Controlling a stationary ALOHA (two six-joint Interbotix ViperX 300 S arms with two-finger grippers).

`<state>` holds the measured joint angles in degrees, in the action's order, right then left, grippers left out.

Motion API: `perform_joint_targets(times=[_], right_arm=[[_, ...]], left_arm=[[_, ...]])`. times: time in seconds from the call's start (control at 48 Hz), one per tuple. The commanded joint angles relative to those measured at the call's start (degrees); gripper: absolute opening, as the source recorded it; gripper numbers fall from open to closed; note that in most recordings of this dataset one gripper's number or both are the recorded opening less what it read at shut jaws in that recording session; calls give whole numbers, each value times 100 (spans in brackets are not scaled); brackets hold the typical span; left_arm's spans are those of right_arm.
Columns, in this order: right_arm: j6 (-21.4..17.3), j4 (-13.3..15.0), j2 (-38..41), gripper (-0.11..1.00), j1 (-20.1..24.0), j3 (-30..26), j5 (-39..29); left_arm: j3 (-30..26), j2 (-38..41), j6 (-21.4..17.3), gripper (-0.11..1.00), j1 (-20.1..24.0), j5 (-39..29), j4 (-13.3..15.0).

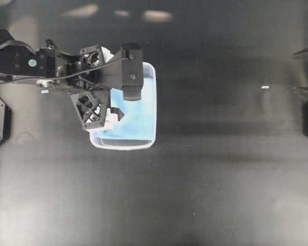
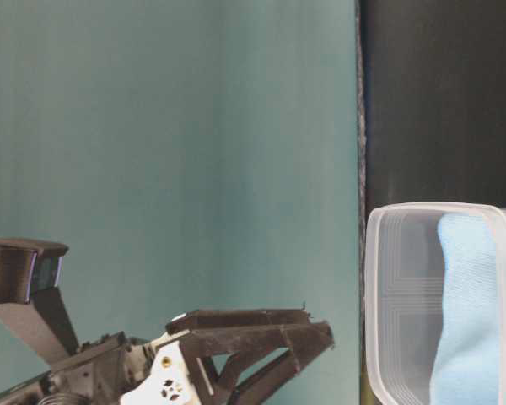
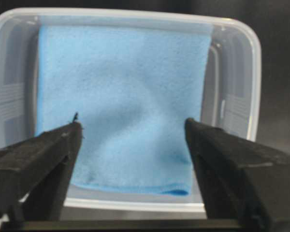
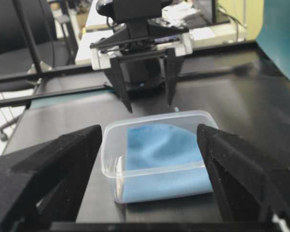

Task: Place the blue towel into the container with the left arm.
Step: 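Lower the towel into the container and open the left gripper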

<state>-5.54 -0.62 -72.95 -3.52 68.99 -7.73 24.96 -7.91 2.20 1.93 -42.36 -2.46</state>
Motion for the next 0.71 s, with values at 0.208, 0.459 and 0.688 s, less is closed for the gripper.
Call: perform_joint_targets(times=[0.208, 0.459, 0.688], right_arm=[[9, -18, 53, 77, -18, -44, 18], [9, -18, 53, 77, -9, 0, 44], [18, -18, 53, 77, -18, 44, 53]], left_arm=[[158, -1301, -9, 80, -237, 1107, -18], [1063, -2663, -9, 79, -229, 1784, -18], [1731, -3524, 35, 79, -202, 1811, -18]])
